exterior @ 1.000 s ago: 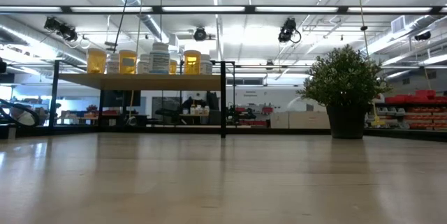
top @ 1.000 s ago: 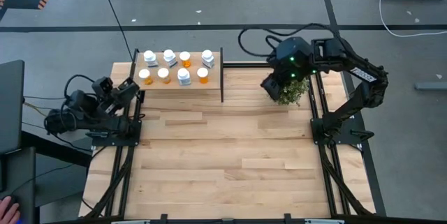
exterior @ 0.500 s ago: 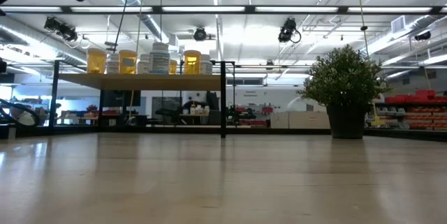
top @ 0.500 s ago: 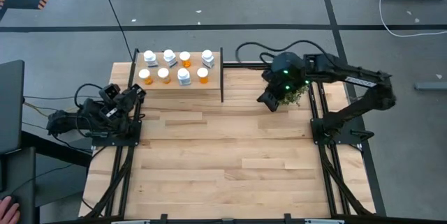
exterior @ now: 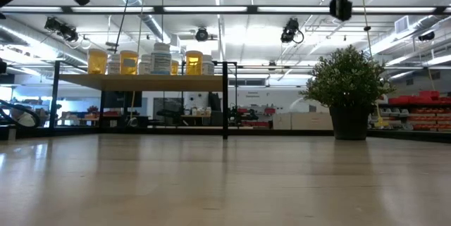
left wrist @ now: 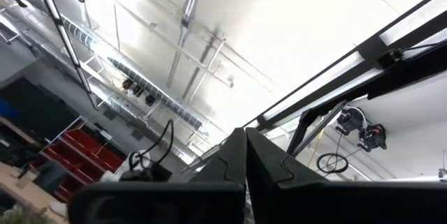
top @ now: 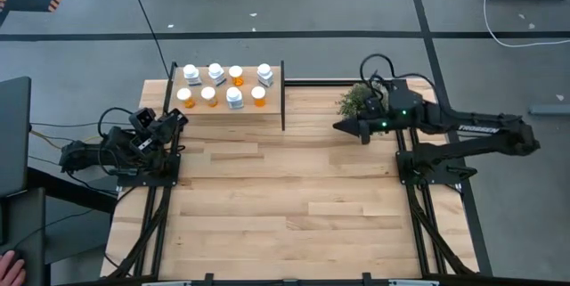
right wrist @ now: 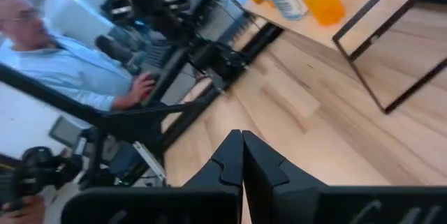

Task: Pick and place medicine bottles onto shelf by color
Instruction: Return to Home Position

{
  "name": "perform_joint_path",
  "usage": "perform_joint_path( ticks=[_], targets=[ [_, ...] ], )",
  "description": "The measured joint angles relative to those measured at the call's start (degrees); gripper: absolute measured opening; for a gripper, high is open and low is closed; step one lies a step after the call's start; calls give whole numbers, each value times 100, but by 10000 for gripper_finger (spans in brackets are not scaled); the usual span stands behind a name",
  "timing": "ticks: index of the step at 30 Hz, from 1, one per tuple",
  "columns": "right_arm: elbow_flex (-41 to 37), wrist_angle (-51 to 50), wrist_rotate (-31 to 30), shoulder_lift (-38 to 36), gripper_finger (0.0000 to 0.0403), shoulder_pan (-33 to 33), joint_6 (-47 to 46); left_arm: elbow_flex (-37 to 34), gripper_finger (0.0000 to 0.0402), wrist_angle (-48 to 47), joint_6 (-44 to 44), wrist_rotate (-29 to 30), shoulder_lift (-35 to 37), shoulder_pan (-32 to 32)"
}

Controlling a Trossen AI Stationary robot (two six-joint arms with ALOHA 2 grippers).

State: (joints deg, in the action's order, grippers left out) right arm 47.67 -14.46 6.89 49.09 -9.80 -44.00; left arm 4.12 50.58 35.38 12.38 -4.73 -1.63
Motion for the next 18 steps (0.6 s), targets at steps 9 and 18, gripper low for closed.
perform_joint_path(
  ticks=[9, 18],
  targets=[
    [-1628, 378, -91, -1521, 6, -498, 356, -5, 5, -154, -439, 94, 0, 0],
    [-3083, 890, -925, -3563, 6, -261, 609, -7, 4, -977, -765, 82, 0, -12]
  ],
)
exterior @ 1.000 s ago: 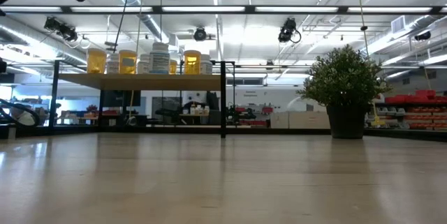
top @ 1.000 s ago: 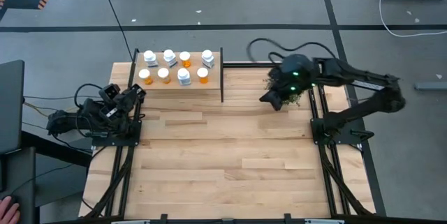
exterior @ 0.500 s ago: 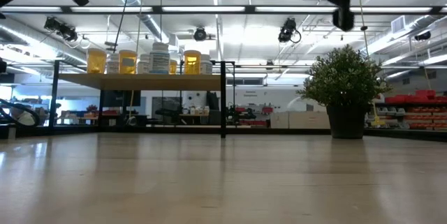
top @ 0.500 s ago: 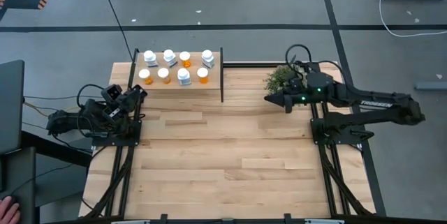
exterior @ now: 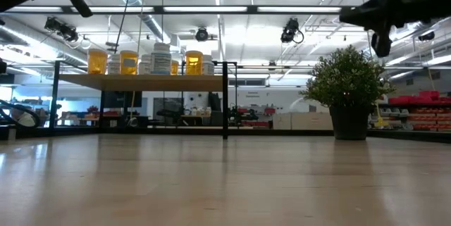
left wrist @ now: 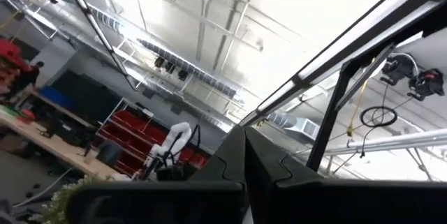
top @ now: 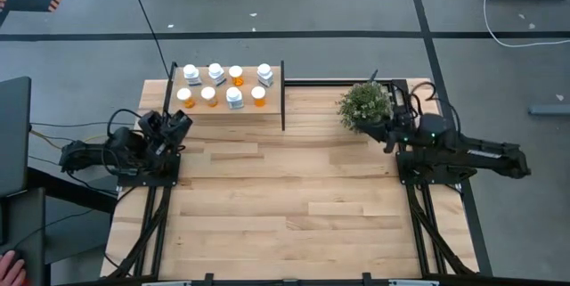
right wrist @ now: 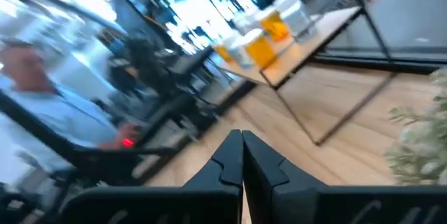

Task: Pick and place medicine bottles onto shelf by color
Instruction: Return to Home Position

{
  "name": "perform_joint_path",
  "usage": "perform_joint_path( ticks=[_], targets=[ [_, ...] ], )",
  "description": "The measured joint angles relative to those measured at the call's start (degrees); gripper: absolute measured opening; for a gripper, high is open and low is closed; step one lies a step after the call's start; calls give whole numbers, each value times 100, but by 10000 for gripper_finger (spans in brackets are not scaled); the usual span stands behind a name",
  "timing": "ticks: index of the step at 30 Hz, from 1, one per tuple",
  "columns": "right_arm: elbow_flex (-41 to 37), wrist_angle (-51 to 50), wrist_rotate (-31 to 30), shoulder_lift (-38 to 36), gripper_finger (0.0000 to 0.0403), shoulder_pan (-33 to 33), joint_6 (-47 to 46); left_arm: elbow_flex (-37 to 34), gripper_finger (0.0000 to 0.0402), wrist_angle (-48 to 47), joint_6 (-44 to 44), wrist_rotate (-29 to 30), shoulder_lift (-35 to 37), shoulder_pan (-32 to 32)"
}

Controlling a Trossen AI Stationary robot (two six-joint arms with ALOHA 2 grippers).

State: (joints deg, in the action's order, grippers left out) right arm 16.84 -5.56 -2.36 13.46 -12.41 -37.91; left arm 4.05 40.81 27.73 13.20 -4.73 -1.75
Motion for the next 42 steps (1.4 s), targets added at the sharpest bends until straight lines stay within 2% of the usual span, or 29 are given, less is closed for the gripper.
perform_joint_path(
  ticks=[4, 10, 16, 20, 23, 27, 30, 36, 38, 42],
  targets=[
    [-806, 901, -217, -627, 6, 306, -222, -317, 3, 440, -16, -17, 0, -6],
    [-1636, 1523, -966, -1114, 6, 765, -111, -356, 2, -44, -2, 37, -3, -17],
    [-1648, 1108, -1470, -1122, 6, 1159, 199, -356, 3, -414, -137, 51, -8, -17],
    [-1646, 1080, -1421, -1122, 6, 1159, 299, -356, 4, -694, -142, 28, -2, -17],
    [-1641, 825, -1206, -1108, 6, 1159, 452, -358, 3, -1618, -75, 67, -11, -17],
    [-1635, 772, -936, -957, 6, 1160, 1385, -358, 4, -2572, 30, 84, -15, -17],
    [-1635, 772, -946, -917, 6, 1159, 1893, -358, 8, -2630, -695, 91, -13, -14],
    [-1635, 748, -812, -910, 6, 1159, 2879, -361, 5, -2937, -3207, 91, -13, 0],
    [-1635, 748, -810, -910, 6, 1159, 3233, -361, 4, -3054, -3445, 95, -11, 35],
    [-1635, 745, -808, -887, 6, 1159, 3407, -361, 13, -3625, -3297, 103, -11, 45]
  ],
)
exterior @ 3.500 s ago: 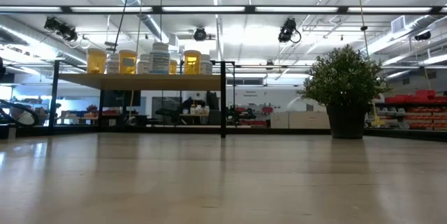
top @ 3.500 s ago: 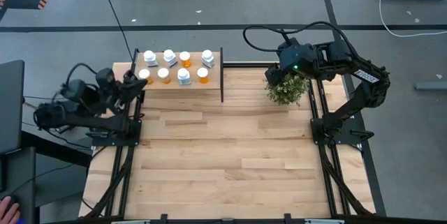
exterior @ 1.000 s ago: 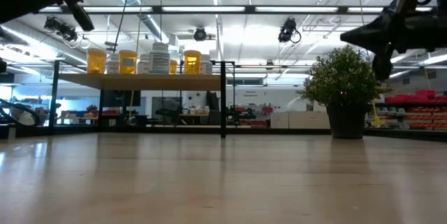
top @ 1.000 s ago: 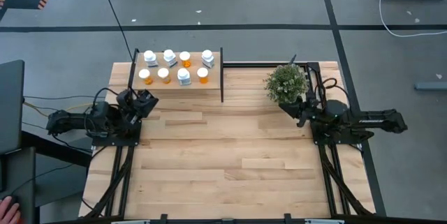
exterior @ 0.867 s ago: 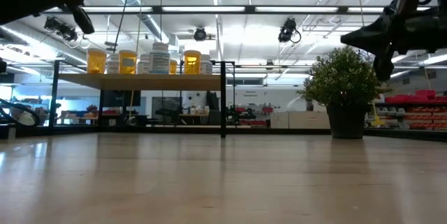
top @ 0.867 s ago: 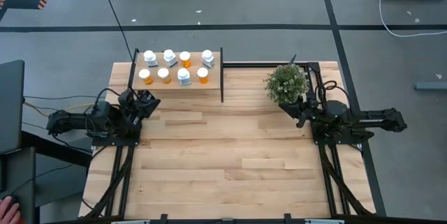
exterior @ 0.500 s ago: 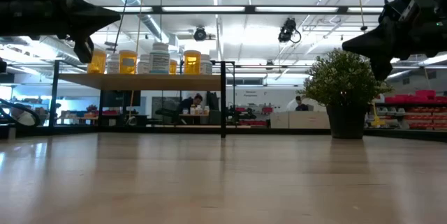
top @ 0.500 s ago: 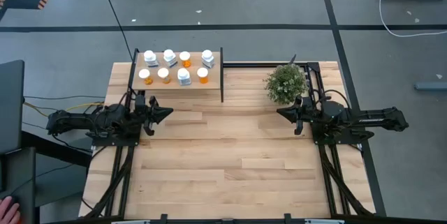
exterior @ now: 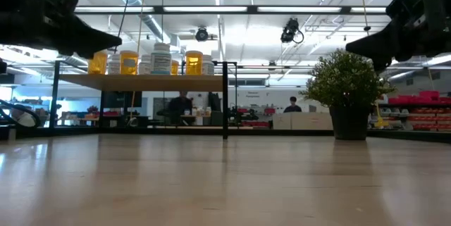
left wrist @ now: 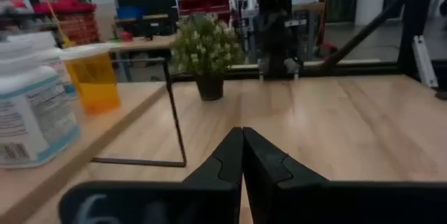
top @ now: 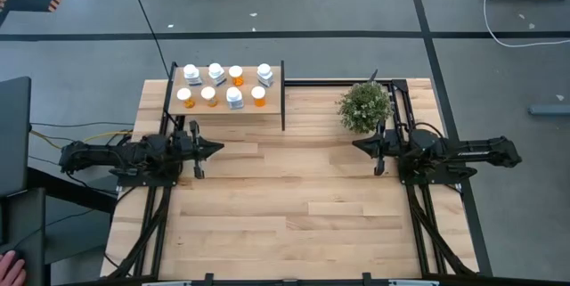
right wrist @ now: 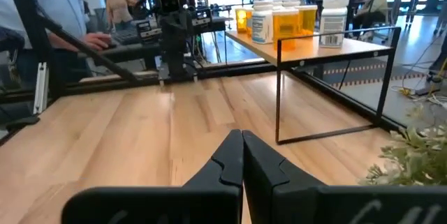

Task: Pick and place medicine bottles onto shelf by color
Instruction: Return to Home Position

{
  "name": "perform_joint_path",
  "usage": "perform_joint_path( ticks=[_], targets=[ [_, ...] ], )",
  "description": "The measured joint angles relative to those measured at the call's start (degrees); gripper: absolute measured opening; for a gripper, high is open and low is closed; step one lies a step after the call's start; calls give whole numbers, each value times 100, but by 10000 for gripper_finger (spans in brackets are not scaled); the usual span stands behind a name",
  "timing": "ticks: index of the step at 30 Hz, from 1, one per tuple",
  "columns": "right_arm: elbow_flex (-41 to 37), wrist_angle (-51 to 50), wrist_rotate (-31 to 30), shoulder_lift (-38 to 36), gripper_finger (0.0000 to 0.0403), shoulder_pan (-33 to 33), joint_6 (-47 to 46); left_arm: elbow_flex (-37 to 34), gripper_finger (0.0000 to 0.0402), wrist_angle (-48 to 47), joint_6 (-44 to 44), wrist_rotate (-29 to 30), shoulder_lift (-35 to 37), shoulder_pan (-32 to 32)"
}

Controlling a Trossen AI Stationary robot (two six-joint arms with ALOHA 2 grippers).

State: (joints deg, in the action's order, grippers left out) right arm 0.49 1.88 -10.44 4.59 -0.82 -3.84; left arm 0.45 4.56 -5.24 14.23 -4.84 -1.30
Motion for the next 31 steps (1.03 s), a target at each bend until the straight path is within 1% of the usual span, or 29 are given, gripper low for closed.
perform_joint_path(
  ticks=[4, 12, 23, 31],
  targets=[
    [0, -3, 2, 108, 6, 0, -82, 4, 18, -135, 84, -62, -4, 0],
    [0, -4, 2, 220, 6, 0, -96, -2, 6, -56, 117, -56, -2, 0],
    [0, -1, 2, 220, 6, 0, -105, -2, 37, -38, 128, -54, -2, 0],
    [0, -1, 2, 220, 6, 0, -105, -4, 32, -29, 128, -51, -2, 0]
  ],
)
